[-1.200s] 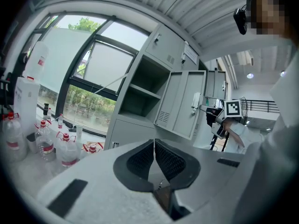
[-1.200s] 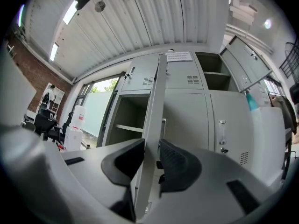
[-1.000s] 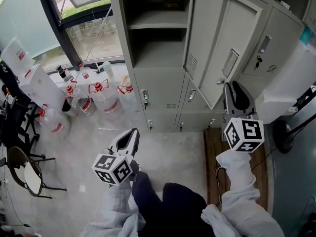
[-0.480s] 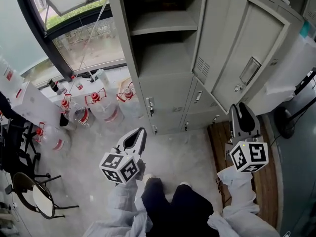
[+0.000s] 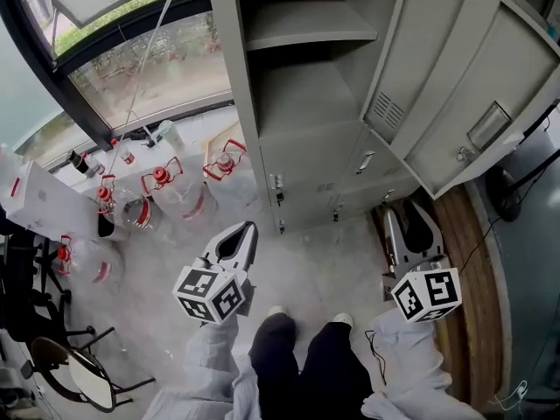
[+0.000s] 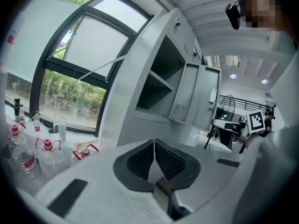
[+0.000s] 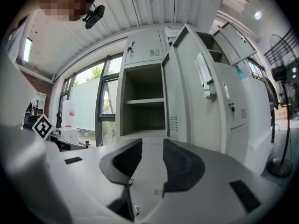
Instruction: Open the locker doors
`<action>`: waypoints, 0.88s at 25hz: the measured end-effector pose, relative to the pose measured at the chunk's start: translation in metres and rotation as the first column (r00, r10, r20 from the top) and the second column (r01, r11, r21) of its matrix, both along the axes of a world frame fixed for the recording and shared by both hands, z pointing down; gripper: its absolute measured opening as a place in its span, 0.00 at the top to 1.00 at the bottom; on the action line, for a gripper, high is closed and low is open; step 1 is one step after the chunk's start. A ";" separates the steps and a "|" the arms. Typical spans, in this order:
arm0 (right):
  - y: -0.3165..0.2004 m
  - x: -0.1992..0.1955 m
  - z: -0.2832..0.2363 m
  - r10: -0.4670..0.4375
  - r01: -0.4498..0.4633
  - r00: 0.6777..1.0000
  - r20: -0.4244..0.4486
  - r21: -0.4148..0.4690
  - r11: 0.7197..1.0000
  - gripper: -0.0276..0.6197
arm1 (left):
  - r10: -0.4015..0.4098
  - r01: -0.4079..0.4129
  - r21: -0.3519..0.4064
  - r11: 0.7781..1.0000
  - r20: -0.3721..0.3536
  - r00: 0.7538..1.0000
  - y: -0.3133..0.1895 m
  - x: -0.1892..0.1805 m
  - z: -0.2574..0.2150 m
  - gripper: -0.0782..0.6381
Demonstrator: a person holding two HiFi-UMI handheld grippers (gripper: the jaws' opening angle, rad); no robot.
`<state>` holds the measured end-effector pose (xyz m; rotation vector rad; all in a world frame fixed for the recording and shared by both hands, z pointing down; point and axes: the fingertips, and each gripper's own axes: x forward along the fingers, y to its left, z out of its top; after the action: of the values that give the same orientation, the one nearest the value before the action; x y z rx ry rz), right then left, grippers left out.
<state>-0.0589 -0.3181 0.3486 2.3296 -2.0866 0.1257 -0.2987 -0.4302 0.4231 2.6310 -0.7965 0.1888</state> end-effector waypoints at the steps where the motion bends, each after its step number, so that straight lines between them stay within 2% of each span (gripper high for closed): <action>1: -0.004 -0.006 0.008 -0.011 0.011 1.000 0.008 -0.015 1.000 0.77 | 0.004 -0.004 -0.005 1.000 -0.003 1.000 -0.005 0.000 0.004 0.87; 5: -0.013 -0.020 0.040 -0.048 0.051 0.998 0.032 -0.068 0.996 0.77 | 0.023 -0.024 -0.020 1.000 -0.003 1.000 -0.013 0.004 0.023 0.87; 10: -0.020 -0.024 0.065 -0.097 0.099 0.995 0.038 -0.054 0.994 0.77 | 0.012 -0.012 -0.039 0.999 0.000 1.000 -0.011 0.010 0.052 0.87; 14: -0.023 -0.034 0.089 -0.160 0.164 0.986 0.053 -0.070 0.984 0.77 | -0.032 0.033 -0.046 0.998 0.007 0.999 -0.004 0.009 0.073 0.87; 22: -0.037 -0.055 0.156 -0.248 0.253 0.966 0.070 -0.065 0.965 0.77 | -0.093 0.092 -0.030 0.995 -0.028 0.995 0.005 0.009 0.121 0.87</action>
<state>-0.1136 -0.3546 0.5051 2.0250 -2.3401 0.2683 -0.2900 -0.4252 0.5437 2.5578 -0.8966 0.1345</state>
